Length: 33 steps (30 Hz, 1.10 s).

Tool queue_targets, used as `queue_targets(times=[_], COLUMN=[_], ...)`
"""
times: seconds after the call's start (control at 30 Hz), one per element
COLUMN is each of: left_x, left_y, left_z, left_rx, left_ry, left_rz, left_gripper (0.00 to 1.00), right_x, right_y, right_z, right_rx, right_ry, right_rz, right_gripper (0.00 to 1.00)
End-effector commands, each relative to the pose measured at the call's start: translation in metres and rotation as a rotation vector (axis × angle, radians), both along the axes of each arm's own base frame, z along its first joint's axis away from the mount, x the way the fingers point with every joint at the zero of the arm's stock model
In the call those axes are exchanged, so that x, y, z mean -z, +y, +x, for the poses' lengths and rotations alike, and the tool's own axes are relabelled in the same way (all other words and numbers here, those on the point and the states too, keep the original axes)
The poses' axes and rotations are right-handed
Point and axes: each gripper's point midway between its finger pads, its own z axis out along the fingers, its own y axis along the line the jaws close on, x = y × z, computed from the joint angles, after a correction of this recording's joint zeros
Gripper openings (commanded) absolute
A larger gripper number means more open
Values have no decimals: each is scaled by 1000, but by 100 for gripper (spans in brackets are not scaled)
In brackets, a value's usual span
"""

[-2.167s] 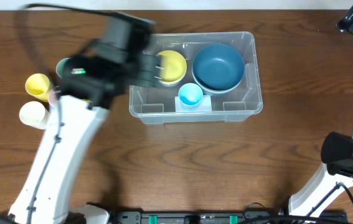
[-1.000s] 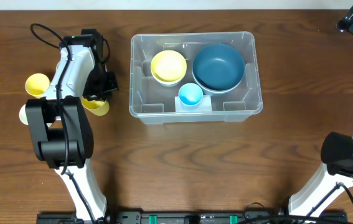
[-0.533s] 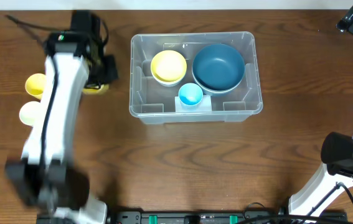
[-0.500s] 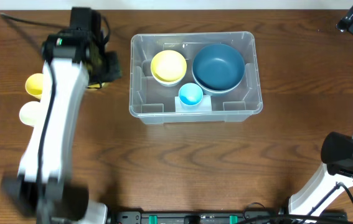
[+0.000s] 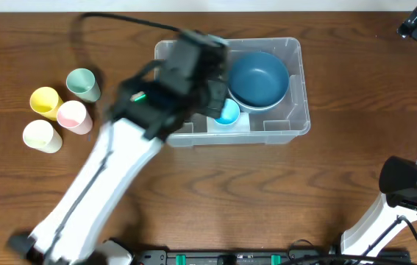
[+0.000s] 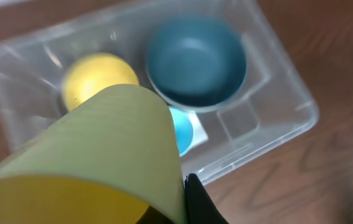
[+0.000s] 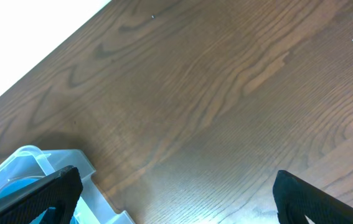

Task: Pack container
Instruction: 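Lower the yellow cup into the blue cup in the bin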

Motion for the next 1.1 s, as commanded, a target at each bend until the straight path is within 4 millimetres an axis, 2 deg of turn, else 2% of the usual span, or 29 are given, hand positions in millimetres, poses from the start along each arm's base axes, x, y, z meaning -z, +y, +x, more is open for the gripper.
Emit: queue_targets(times=[0.0,0.1,0.23,0.37,0.5,0.6,0.63,0.67,0.7,0.77,0.8,0.83,0.93,1.0,1.07], left_x=[45,81,115,137,148,148,147,147,148,148,146,145,127,98,64], left_y=[-15,-26,-30,-33,-34,-36,-36,-36,-36,-36,-37,-37,-35,-30,-13], left_z=[7,16,21,23,26,28,28,28,28,27,26,25,23,23,24], left_rx=[42,62,63,65,65,65,64,65,64,67,70,71,71,59,11], left_ry=[75,131,195,235,247,241,239,239,240,245,247,246,223,179,104], left_rz=[85,132,176,204,213,208,207,207,207,205,198,195,180,162,161], left_gripper=[6,6,6,6,6,7,10,17,29,58,69,75,78,78,78], right_x=[3,3,3,3,3,3,3,3,3,3,3,3,3,3,3], right_y=[-3,-3,-3,-3,-3,-3,-3,-3,-3,-3,-3,-3,-3,-3,-3], right_z=[2,2,2,2,2,2,2,2,2,2,2,2,2,2,2], right_rx=[18,18,18,18,18,18,18,18,18,18,18,18,18,18,18], right_ry=[2,2,2,2,2,2,2,2,2,2,2,2,2,2,2], right_rz=[6,6,6,6,6,6,6,6,6,6,6,6,6,6,6], right_gripper=[99,99,99,99,99,99,99,99,99,99,99,99,99,99,99])
